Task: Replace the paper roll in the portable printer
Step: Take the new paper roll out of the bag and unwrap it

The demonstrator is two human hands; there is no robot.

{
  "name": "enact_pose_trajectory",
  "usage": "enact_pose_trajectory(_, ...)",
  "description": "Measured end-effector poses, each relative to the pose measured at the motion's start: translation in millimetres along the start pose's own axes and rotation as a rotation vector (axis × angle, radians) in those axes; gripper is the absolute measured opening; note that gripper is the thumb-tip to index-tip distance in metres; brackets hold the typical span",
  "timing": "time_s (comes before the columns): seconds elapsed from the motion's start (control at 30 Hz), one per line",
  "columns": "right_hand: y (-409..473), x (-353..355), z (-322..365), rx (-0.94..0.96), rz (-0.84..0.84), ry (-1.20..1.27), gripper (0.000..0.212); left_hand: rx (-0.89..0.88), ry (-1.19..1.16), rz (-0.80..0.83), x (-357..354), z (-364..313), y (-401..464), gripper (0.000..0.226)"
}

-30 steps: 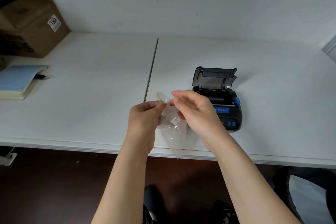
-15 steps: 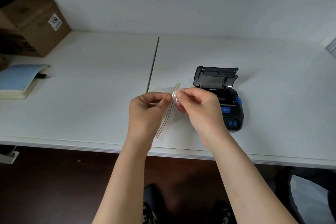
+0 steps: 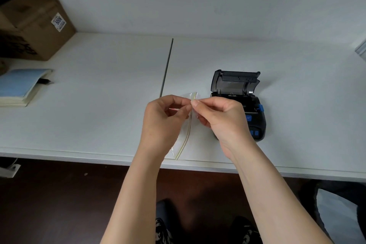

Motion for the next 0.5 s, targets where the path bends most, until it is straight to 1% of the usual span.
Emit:
enact_pose_trajectory(0.1, -0.4, 1.3, 2.0, -0.006, -0.011, 0.020, 0.006, 0.021, 0.013, 0.064, -0.4, -0.7, -1.4, 0.005)
enact_pose_trajectory(0.2, -0.9, 3.3, 3.9, -0.028, 0.004, 0.048, 0.007, 0.031, 0.038, 0.042, -2.1, 0.5, -1.7, 0.009)
enact_pose_trajectory(0.3, 0.1, 6.3, 3.6, -0.033, 0.021, 0.046, 0.006, 0.043, 0.016, 0.021, -4.1, 1.6, -0.7, 0.008)
enact_pose_trajectory(0.5, 0.9, 5.8, 3.4, 0.030, 0.021, 0.013, 0.014, 0.085, -0.075, -0.015, -8.1, 2.7, 0.5, 0.012)
Point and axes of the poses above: each hand's wrist, its own y-axis towards the middle knuckle, its own x-axis out of the back of the hand, z = x × y, the point moved 1 cm from there along y, towards the middle knuckle, and after that the axes turned 10 degrees about x, right-handed, at the moved point
